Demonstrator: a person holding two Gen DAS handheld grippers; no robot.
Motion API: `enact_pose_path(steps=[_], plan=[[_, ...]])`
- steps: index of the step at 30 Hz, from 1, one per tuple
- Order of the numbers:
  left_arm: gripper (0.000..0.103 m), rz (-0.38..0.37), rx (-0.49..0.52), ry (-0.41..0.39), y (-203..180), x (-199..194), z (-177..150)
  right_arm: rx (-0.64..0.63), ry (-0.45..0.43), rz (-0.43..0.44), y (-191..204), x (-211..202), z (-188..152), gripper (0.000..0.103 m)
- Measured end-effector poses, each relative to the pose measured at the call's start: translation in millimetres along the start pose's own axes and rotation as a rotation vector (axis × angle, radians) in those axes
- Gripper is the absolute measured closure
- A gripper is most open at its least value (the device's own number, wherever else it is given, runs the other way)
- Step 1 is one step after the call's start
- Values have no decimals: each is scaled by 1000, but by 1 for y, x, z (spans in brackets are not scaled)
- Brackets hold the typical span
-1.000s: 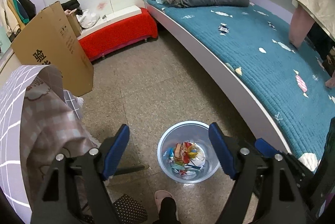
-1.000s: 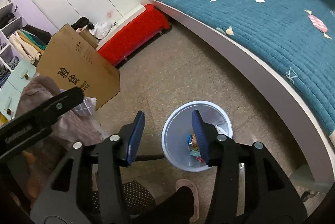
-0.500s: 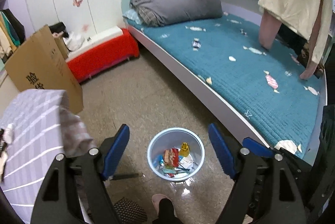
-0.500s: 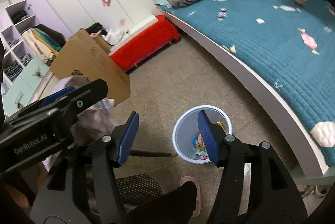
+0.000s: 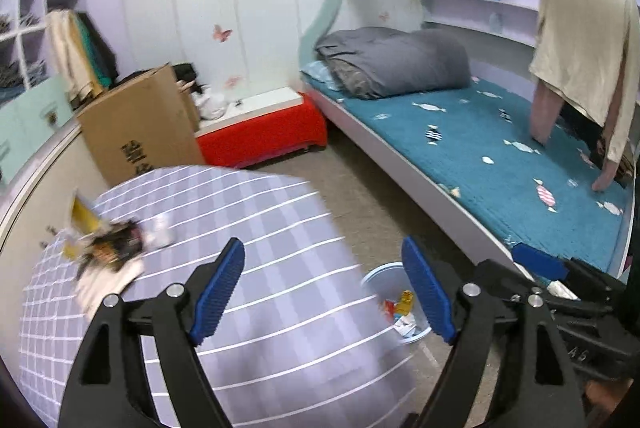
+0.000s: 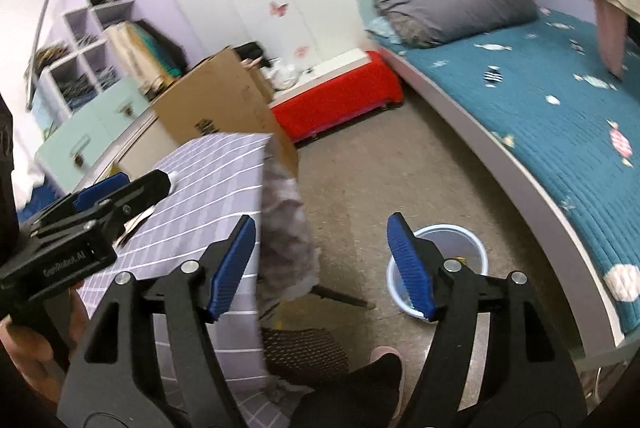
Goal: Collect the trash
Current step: 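Move both tools back over the table toward the remaining trash, then grasp the dark snack wrapper with the left tool while the right tool grasps the white medicine bottle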
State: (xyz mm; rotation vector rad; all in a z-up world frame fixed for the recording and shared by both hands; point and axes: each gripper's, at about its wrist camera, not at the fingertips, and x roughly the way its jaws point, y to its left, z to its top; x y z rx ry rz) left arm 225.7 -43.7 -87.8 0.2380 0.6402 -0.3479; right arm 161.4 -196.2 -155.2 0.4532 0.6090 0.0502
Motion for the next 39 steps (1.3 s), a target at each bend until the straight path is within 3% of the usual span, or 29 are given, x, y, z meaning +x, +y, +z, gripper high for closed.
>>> enact_pose_path(steps=[6,11,17,22,33,36,39], plan=[[24,64,-73,23,87,-13,-13,-139,45,34,72,21,0,34],[24,20,-209,63,161,-3,-28,-235,78,68,126,49,0,34],[24,-23,-294,111,214,21,-41,-282,117,76,165,83,5,34],[44,-69,-287,138,230,48,-37,-313,133,69,181,107,9,31],[48,-56,-277,162,243,86,-20,-351,182,48,198,158,23,31],[53,-26,-259,172,245,88,-20,-377,200,39,205,171,25,31],[65,-33,-291,205,253,97,-24,-400,216,40,214,183,26,31]])
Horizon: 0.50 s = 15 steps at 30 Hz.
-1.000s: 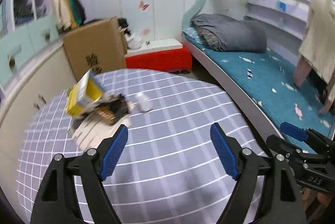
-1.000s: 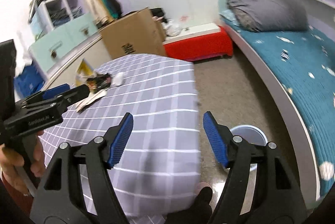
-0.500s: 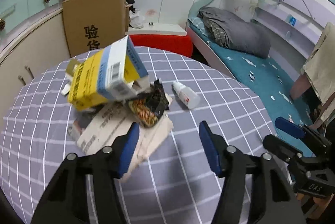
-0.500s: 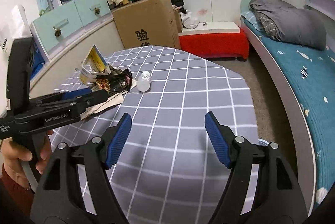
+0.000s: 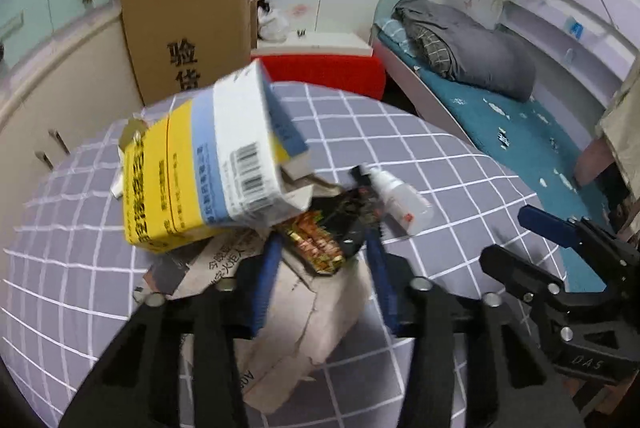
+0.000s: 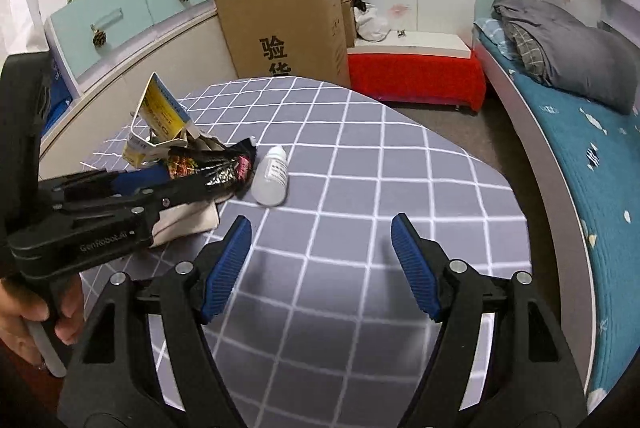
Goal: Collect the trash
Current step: 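Grasp the dark snack wrapper with the left tool while the right tool grasps the white medicine bottle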
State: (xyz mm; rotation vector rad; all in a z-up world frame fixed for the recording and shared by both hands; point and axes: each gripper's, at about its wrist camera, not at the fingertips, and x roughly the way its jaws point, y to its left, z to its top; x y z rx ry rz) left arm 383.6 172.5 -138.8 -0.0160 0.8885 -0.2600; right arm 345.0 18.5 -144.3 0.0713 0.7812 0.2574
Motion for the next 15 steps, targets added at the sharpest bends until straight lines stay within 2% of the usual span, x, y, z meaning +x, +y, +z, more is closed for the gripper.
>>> enact_pose_path(steps=[2,6,7,10,12,15], plan=[[69,-31,-31,6,9,2,2,-10,12,4,4,7,4,31],[77,-37,-43,-16,11,-2,1,-43,36,4,16,22,13,31],[94,-30,-49,-25,12,-4,-1,-49,42,1,18,26,15,31],[94,-47,-64,-47,13,-11,-4,-66,54,-13,25,37,19,32],[95,-34,-34,-61,5,-15,-6,-75,61,-15,28,43,22,33],[95,1,10,-83,-6,-19,-9,-81,74,-22,28,52,28,46]])
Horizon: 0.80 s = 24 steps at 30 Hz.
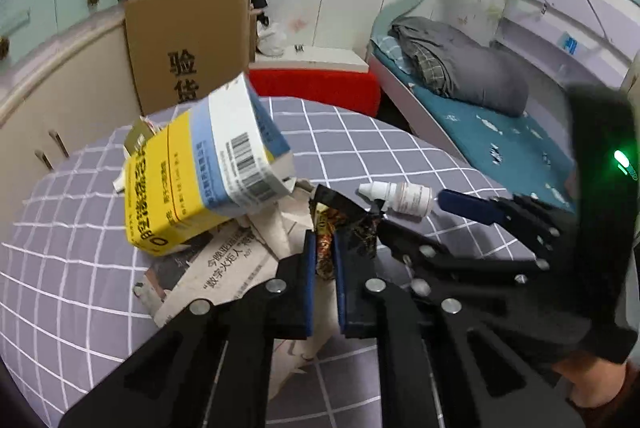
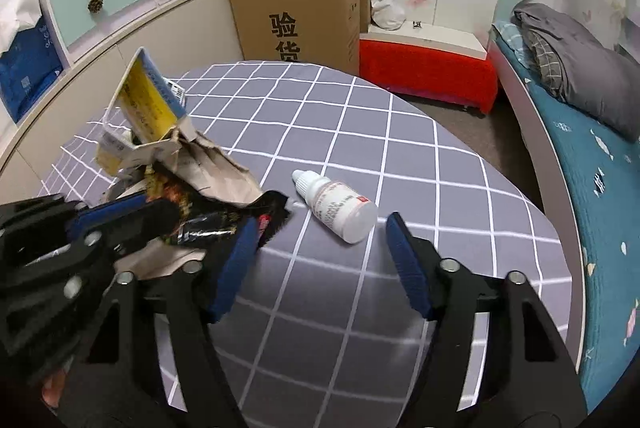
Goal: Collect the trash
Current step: 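Grasp the dark snack wrapper with the left tool while the right tool grasps the white medicine bottle, then carry both items over the blue bucket and open both tools to drop them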
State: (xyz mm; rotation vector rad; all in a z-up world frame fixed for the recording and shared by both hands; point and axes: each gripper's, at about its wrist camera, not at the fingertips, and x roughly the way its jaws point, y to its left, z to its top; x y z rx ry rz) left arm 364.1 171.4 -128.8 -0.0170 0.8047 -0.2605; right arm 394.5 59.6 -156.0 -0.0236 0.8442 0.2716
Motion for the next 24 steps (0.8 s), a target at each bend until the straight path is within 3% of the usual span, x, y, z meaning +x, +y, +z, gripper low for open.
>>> enact_pose_path(steps=[1,7,10,18,24], plan=[[95,-4,10,-5,-2,-1,0,1,7,-6,-3,3,2,53],[95,6,18,-30,-5,-6,1,-15,38,26,-7,14,11,53],[95,34,31,-50,-8,-8,1,-40,42,15,-5,15,9,70],[95,73,64,-86,-19,-20,1,-27,8,16,-12,-12,-11,70],[95,52,97,-101,-52,-34,-4,28,-31,44,-36,-49,-33,70]])
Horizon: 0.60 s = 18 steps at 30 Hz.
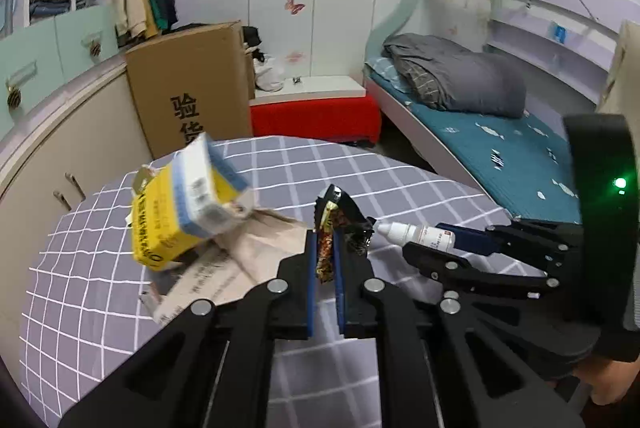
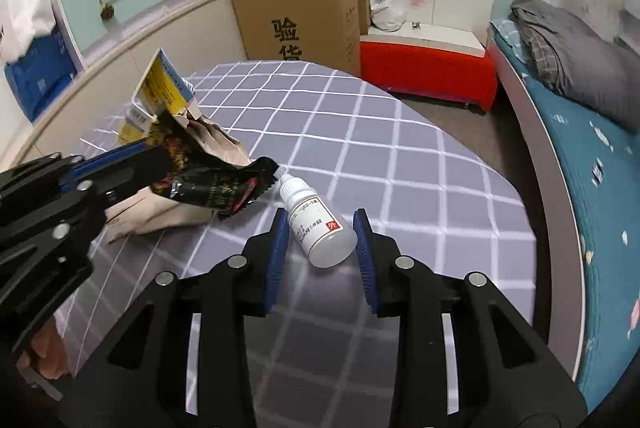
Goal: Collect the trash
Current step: 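Carry both items over the blue bucket and open both tools to drop them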
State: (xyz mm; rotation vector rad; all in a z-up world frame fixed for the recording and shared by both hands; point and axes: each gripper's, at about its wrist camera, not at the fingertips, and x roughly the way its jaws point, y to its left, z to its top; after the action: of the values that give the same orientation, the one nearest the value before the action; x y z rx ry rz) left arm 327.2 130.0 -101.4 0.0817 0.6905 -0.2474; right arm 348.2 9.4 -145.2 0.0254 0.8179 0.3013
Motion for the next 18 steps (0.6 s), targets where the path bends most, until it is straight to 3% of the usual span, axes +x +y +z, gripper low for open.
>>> enact_pose_path(steps=[11,18], plan=[[95,-87,123,-54,-119,-38,9,169,-145,-2,-85,-97,-57,70],[95,-179,216,-19,-219,-27,0,304,-201,-66,-159,-143,-106,70]])
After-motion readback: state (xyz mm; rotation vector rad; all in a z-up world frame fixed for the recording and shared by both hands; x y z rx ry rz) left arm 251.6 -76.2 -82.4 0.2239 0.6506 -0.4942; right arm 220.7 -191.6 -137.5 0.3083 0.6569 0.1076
